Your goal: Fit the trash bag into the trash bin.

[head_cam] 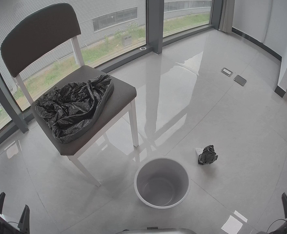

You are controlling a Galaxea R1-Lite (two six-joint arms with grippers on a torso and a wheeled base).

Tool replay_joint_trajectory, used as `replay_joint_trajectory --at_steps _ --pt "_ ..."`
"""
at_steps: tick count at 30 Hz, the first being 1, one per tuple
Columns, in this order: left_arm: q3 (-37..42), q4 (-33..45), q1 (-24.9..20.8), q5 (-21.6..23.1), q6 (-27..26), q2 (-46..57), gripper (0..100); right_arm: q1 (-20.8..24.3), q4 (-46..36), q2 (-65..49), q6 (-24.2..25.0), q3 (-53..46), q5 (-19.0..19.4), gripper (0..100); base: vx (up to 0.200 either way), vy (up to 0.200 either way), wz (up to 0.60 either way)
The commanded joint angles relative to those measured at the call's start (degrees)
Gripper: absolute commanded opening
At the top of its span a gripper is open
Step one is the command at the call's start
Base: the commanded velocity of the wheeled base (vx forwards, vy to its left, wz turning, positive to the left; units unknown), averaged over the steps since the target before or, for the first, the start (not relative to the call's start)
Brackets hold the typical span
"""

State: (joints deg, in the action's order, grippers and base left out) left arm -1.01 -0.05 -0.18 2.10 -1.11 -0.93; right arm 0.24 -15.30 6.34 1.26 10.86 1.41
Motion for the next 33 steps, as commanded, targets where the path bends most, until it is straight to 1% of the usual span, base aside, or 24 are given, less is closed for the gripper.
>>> replay_joint_trajectory --at_steps 1,2,3,5,12,13,14,15,16,18,19,20,21,22,23,24,26,27,30,31,32,33 --pt "1.0 -0.1 0.1 1.7 -1.1 0.8 100 -1.7 -8.8 -2.6 -7.5 3.4 -3.5 100 0.000 0.000 0.00" --pt "1.0 -0.1 0.1 1.7 -1.1 0.8 100 -1.7 -8.8 -2.6 -7.5 3.4 -3.5 100 0.000 0.000 0.00" --pt "0.9 0.0 0.1 1.2 -0.6 0.8 100 -1.7 -8.8 -2.6 -10.8 3.8 -5.3 100 0.000 0.000 0.00" --pt "0.9 0.0 0.0 0.6 0.7 0.8 100 -1.6 -8.7 -2.8 -12.7 4.3 -6.2 100 0.000 0.000 0.00" --pt "0.8 -0.5 0.0 1.2 -0.3 0.8 100 -1.3 -7.4 -0.4 -12.3 6.6 -5.6 100 0.000 0.000 0.00" --pt "-1.0 -1.4 0.0 2.1 0.1 0.9 100 -1.1 -6.6 1.0 -12.0 7.6 -5.4 100 0.000 0.000 0.00" --pt "-5.7 -1.6 -0.4 3.9 0.4 -0.6 100 -1.0 -5.8 2.2 -11.5 8.6 -4.5 100 0.000 0.000 0.00" --pt "-10.1 -0.7 -1.2 5.4 0.9 -3.0 100 -0.9 -5.4 3.2 -11.0 9.3 -3.6 100 0.000 0.000 0.00" --pt "-14.4 1.5 -2.1 6.1 1.7 -7.6 100 -0.8 -5.3 4.2 -10.6 9.3 -2.4 100 0.000 0.000 0.00" --pt "-21.9 7.1 -1.8 2.9 2.5 -14.9 100 -0.8 -5.1 5.5 -9.8 8.4 -0.1 100 0.000 0.000 0.00" --pt "-23.3 8.2 -1.8 2.1 2.6 -16.2 100 -0.8 -5.0 5.8 -9.6 8.0 0.4 100 0.000 0.000 0.00" --pt "-27.3 11.6 -2.2 0.4 2.5 -20.0 100 -0.8 -4.6 6.8 -9.3 7.7 2.9 100 0.000 0.000 0.00" --pt "-27.3 11.6 -2.2 0.4 2.5 -20.0 100 -0.8 -4.6 6.8 -9.3 7.7 2.9 100 0.000 0.000 0.00" --pt "-30.5 14.5 -2.5 -0.3 1.7 -24.8 100 -0.8 -3.7 9.5 -9.1 8.2 5.3 100 0.000 0.000 0.00" --pt "-33.1 16.5 -2.3 -0.6 1.0 -28.4 100 -1.1 -2.5 11.9 -8.9 8.4 6.3 100 0.000 0.000 0.00" --pt "-33.1 16.5 -2.3 -0.6 1.0 -28.4 100 -1.1 -2.5 11.9 -8.9 8.4 6.3 100 0.000 0.000 0.00" --pt "-39.4 23.9 -1.9 -2.4 -5.3 -38.3 100 -1.2 0.2 18.3 -7.5 7.9 6.8 100 0.000 0.000 0.00" --pt "-41.3 25.5 -1.9 -3.2 -6.8 -41.5 100 -1.2 0.2 19.9 -6.6 7.8 6.8 100 0.000 0.000 0.00" --pt "-45.3 25.1 -2.4 -3.9 -7.5 -52.8 100 -0.8 0.4 24.3 -2.6 8.1 7.5 100 0.000 0.000 0.00" --pt "-45.3 25.1 -2.4 -3.9 -7.5 -52.8 100 -0.8 0.4 24.3 -2.6 8.1 7.5 100 0.000 0.000 0.00" --pt "-47.3 22.6 -2.4 -4.1 -7.5 -59.3 100 -0.8 0.5 25.8 -1.4 8.6 8.1 100 0.000 0.000 0.00" --pt "-47.5 22.4 -2.4 -4.2 -7.5 -59.7 100 -0.8 0.5 25.9 -1.4 8.6 8.1 100 0.000 0.000 0.00"
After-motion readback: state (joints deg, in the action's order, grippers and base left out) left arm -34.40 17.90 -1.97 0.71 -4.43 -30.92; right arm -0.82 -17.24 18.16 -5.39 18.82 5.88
